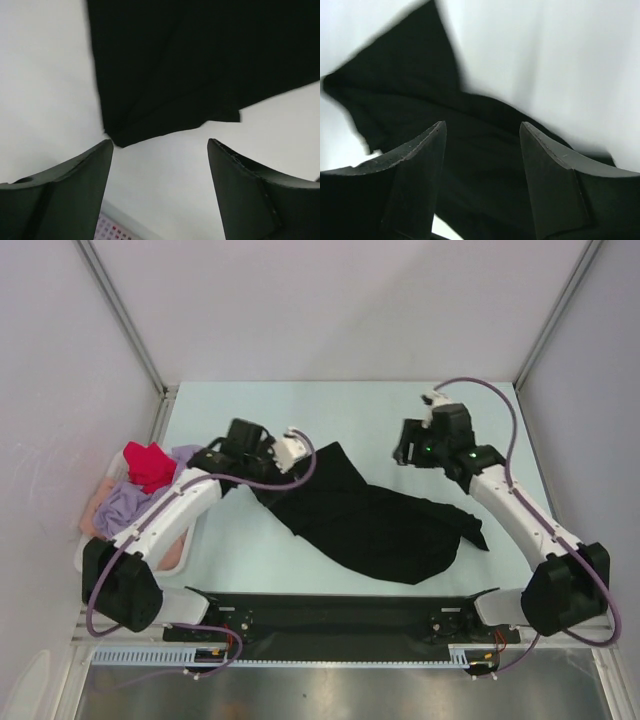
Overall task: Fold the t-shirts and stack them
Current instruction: Flatten the tshirt out
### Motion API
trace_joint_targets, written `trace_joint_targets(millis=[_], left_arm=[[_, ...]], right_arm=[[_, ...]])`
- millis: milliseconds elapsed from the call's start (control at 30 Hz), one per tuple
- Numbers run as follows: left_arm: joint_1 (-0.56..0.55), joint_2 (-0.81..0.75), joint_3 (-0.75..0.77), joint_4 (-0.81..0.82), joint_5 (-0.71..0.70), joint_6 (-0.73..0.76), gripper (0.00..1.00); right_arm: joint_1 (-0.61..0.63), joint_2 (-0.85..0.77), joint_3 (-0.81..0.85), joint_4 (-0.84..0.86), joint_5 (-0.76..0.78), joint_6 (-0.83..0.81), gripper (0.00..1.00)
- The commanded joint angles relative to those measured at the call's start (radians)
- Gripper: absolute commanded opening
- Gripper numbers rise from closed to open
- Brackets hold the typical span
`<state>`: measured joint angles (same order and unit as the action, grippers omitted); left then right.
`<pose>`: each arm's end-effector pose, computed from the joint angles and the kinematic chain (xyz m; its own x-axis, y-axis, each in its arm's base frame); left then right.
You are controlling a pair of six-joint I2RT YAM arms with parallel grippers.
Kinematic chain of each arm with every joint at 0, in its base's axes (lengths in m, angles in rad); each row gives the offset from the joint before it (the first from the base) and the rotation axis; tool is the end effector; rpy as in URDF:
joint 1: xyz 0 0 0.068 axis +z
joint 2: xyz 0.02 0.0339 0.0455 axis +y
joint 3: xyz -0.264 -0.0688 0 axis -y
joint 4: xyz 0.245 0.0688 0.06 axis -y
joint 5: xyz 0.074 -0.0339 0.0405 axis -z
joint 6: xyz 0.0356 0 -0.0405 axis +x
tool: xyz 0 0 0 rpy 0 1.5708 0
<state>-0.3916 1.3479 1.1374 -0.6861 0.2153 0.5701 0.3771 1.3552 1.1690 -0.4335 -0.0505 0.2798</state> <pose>0.2575 -0.1145 0.2935 -0.3401 0.7109 -0.6156 0.8074 0.5564 0.1964 0.2825 0.1138 0.3214 -0.6311 0.0467 -0.7743 -0.2411 0.9370 0.2530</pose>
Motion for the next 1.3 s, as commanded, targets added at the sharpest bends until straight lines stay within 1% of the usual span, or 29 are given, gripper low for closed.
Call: trace_joint_targets(millis=[0,33,67,167,200,233,333,400,433,467,533,600,633,667,700,733,767,800,833,900,933,1033,1133,1167,1233,1267], left_arm=[[-0.121,0.034,-0.04,0.017,0.025,0.095,0.83],[-0.141,0.052,-0.05,0.026,0.025,0.106,0.84],[-0.177,0.084,-0.063,0.046,0.013,0.126,0.84],[-0.245,0.172,-0.068,0.057,-0.02,0.154,0.87],[-0.254,0.193,-0.068,0.059,-0.027,0.157,0.88],[-0.26,0.212,-0.067,0.06,-0.036,0.157,0.88],[-0.262,0.264,-0.074,0.08,-0.079,0.155,0.85],[-0.26,0.27,-0.108,0.108,-0.086,0.174,0.86],[-0.26,0.275,-0.122,0.12,-0.086,0.178,0.84],[-0.26,0.28,-0.14,0.144,-0.091,0.178,0.81],[-0.259,0.298,-0.143,0.149,-0.099,0.172,0.64],[-0.259,0.303,-0.139,0.149,-0.094,0.165,0.51],[-0.257,0.303,-0.137,0.151,-0.088,0.162,0.4],[-0.254,0.301,-0.131,0.149,-0.083,0.157,0.36],[-0.253,0.3,-0.127,0.148,-0.079,0.154,0.31],[-0.25,0.298,-0.122,0.146,-0.064,0.149,0.2],[-0.244,0.296,-0.107,0.142,-0.056,0.14,0.14],[-0.239,0.292,-0.099,0.131,-0.047,0.134,0.05],[-0.236,0.287,-0.09,0.126,-0.042,0.126,0.0],[-0.217,0.269,-0.056,0.091,-0.021,0.108,0.0],[-0.208,0.261,-0.041,0.076,-0.008,0.103,0.0],[-0.155,0.215,0.018,0.022,0.039,0.077,0.0],[-0.064,0.166,0.096,-0.012,0.084,0.039,0.0],[-0.012,0.159,0.146,-0.026,0.094,0.015,0.0],[0.035,0.14,0.208,-0.029,0.085,-0.01,0.0],[0.072,0.126,0.276,-0.02,0.07,-0.031,0.0]], right_arm=[[-0.113,-0.07,-0.142,-0.047,0.037,0.062,0.65],[-0.145,-0.08,-0.21,-0.031,0.035,0.07,0.67],[-0.191,-0.091,-0.236,-0.025,0.025,0.07,0.67],[-0.262,-0.062,-0.327,-0.002,0.017,0.097,0.73],[-0.274,-0.048,-0.327,-0.002,0.021,0.098,0.73],[-0.282,-0.041,-0.347,0.007,0.031,0.104,0.79],[-0.311,-0.01,-0.362,0.009,0.106,0.107,0.88],[-0.323,0.001,-0.377,0.006,0.142,0.105,0.91],[-0.328,0.002,-0.382,0.004,0.153,0.105,0.93],[-0.333,0.004,-0.393,0.003,0.164,0.105,0.93],[-0.356,0.001,-0.404,0.006,0.164,0.11,0.93],[-0.368,-0.002,-0.423,0.015,0.155,0.11,0.91],[-0.369,-0.004,-0.428,0.019,0.155,0.111,0.89],[-0.369,-0.002,-0.433,0.021,0.159,0.11,0.87],[-0.398,-0.002,-0.443,0.025,0.161,0.108,0.85],[-0.408,-0.004,-0.451,0.036,0.163,0.108,0.78],[-0.412,-0.005,-0.457,0.044,0.163,0.108,0.74],[-0.418,-0.005,-0.462,0.048,0.158,0.108,0.66],[-0.422,-0.007,-0.462,0.055,0.152,0.11,0.44],[-0.425,-0.022,-0.457,0.058,0.144,0.11,0.19],[-0.425,-0.03,-0.448,0.053,0.143,0.108,0.01],[-0.426,-0.059,-0.417,0.027,0.126,0.102,0.0],[-0.428,-0.102,-0.353,-0.003,0.12,0.098,0.0],[-0.428,-0.116,-0.303,-0.011,0.129,0.087,0.0],[-0.428,-0.131,-0.212,-0.028,0.139,0.072,0.0],[-0.428,-0.125,-0.16,-0.036,0.143,0.059,0.0]])
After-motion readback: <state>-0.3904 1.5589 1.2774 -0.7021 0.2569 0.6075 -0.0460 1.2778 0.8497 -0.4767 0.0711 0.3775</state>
